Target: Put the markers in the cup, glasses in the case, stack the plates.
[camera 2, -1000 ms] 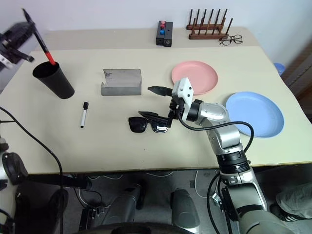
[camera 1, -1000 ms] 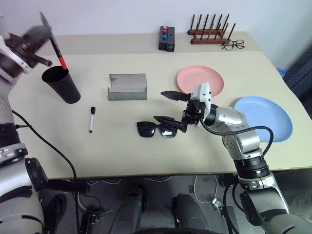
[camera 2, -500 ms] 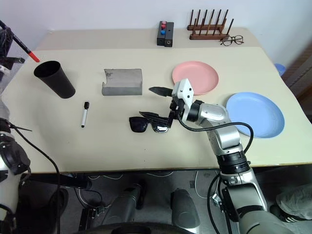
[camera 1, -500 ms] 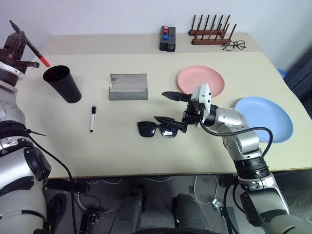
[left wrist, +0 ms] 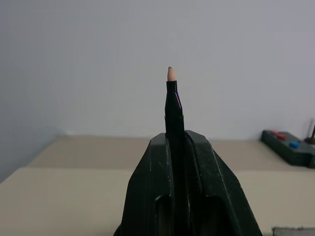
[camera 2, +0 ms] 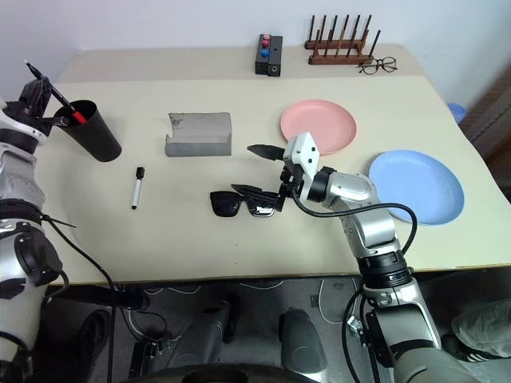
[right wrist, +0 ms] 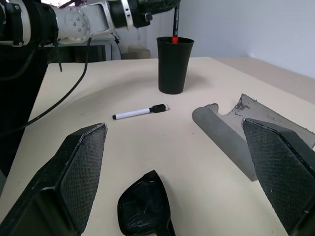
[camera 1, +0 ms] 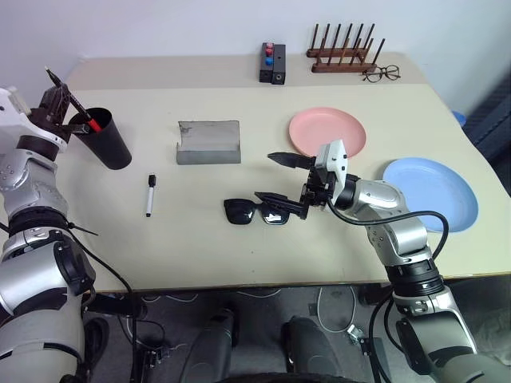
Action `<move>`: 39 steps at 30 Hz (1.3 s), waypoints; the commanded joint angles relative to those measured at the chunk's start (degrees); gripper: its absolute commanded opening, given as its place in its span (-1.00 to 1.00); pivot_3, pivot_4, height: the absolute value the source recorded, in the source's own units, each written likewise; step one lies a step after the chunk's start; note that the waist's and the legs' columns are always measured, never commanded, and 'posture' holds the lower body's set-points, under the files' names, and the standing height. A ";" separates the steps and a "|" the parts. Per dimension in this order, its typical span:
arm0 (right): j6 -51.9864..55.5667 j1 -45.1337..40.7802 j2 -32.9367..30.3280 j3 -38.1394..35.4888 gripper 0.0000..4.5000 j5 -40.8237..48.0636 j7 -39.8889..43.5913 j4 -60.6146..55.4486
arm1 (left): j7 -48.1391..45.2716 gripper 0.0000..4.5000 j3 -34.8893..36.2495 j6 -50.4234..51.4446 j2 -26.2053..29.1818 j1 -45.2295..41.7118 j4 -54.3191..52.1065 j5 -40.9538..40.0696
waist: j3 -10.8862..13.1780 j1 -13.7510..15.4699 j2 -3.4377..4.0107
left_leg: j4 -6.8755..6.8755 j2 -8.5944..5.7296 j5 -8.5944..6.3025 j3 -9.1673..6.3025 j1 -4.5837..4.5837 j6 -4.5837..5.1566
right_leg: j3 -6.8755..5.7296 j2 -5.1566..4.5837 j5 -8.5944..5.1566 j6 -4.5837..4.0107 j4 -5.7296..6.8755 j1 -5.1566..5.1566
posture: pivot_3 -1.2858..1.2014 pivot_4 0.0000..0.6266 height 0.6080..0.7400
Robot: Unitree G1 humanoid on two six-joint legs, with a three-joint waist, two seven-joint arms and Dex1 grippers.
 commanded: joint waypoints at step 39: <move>-2.71 -3.89 -3.37 -4.93 1.00 2.20 3.93 3.46 | 17.72 0.97 -16.61 98.73 1.50 -0.24 -44.23 -3.08 | 0.00 0.05 0.00 | 0.01 0.02 0.04 -0.01 0.02 -0.08 | 0.07 0.05 -0.01 -0.01 0.11 -0.03 | 0.03 -0.52 1.00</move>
